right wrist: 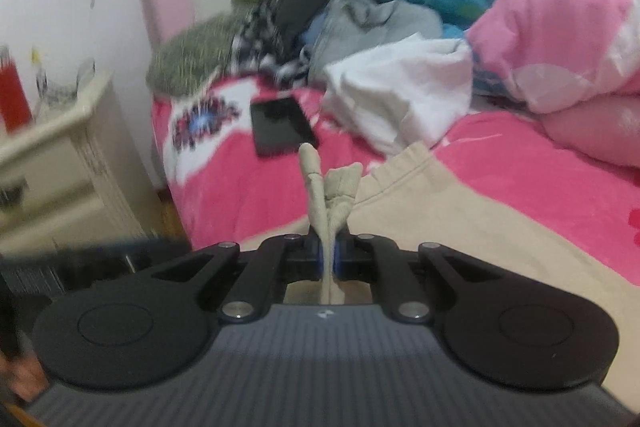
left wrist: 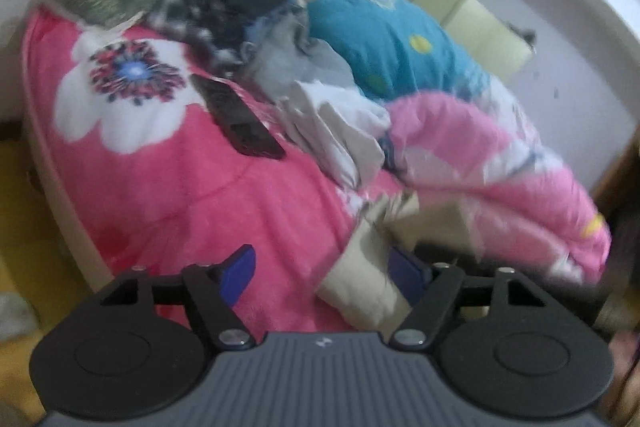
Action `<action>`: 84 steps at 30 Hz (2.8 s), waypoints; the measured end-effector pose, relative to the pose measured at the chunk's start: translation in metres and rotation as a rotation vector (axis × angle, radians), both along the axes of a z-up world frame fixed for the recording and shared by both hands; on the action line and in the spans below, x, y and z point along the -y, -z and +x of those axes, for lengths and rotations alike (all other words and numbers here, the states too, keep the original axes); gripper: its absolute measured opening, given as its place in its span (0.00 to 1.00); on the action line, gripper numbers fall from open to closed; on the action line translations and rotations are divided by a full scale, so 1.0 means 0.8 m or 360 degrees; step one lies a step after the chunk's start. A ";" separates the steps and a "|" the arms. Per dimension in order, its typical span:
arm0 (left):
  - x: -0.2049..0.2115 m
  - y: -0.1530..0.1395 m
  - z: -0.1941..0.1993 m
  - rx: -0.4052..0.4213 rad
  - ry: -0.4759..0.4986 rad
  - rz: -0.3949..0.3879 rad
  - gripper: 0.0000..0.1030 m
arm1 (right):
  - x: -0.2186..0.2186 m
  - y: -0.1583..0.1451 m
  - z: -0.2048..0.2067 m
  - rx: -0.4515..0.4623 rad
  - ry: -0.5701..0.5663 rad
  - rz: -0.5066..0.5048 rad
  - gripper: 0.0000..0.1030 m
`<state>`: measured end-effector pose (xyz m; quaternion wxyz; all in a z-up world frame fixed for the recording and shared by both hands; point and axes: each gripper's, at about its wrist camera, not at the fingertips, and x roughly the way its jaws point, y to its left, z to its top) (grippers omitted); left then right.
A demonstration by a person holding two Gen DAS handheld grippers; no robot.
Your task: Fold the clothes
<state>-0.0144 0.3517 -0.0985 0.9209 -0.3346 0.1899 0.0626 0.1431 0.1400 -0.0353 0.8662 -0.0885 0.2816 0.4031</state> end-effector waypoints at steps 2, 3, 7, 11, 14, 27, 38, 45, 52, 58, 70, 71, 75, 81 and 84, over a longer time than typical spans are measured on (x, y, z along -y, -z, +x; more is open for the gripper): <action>-0.010 0.000 -0.002 0.0041 -0.0005 -0.0085 0.67 | -0.011 0.010 -0.010 0.0055 -0.0026 -0.0073 0.03; -0.011 0.000 -0.002 0.0052 -0.0002 -0.0107 0.66 | -0.016 0.016 -0.016 0.0084 -0.0050 -0.0105 0.03; -0.007 0.002 0.004 0.0053 0.0021 -0.0127 0.67 | -0.033 0.034 -0.040 0.0229 -0.0114 -0.0260 0.07; -0.001 0.003 0.007 0.0058 0.0031 -0.0147 0.67 | -0.021 0.027 -0.047 0.0231 -0.0175 -0.0148 0.13; 0.002 0.000 0.009 0.0069 0.0040 -0.0131 0.67 | 0.001 0.015 -0.048 0.0150 -0.0259 0.0042 0.39; 0.094 -0.017 0.047 -0.0115 0.0285 0.0552 0.47 | 0.256 -0.033 -0.041 -0.0207 0.0380 0.0393 0.50; 0.103 -0.008 0.060 -0.0197 0.0239 0.0520 0.15 | 0.550 -0.042 -0.165 -0.0240 0.1478 0.0629 0.49; 0.065 -0.007 0.036 -0.0212 0.0091 0.0177 0.66 | 0.559 0.066 -0.108 -0.0829 0.1310 0.0981 0.53; 0.087 0.020 0.038 -0.0274 0.0264 -0.0120 0.84 | 0.536 0.111 -0.052 -0.1126 0.1064 0.1046 0.61; 0.106 0.041 0.060 -0.0278 0.0262 -0.0159 0.85 | 0.537 0.116 -0.051 -0.1155 0.1005 0.1112 0.63; 0.083 0.033 0.086 -0.0166 0.0061 -0.0192 0.66 | 0.517 0.132 0.038 -0.1062 0.0958 0.1130 0.54; 0.083 0.033 0.089 -0.0182 0.0041 -0.0180 0.59 | 0.513 0.134 0.051 -0.1045 0.0956 0.1129 0.50; 0.082 0.033 0.099 -0.0217 -0.0037 -0.0172 0.41 | 0.507 0.153 0.094 -0.1041 0.0972 0.1188 0.11; 0.099 0.010 0.103 -0.0103 -0.0020 -0.0113 0.30 | 0.524 0.147 0.109 -0.1004 0.0912 0.1374 0.06; 0.114 0.000 0.119 -0.0057 0.0044 -0.0126 0.29 | 0.540 0.135 0.105 -0.0936 0.0904 0.1377 0.05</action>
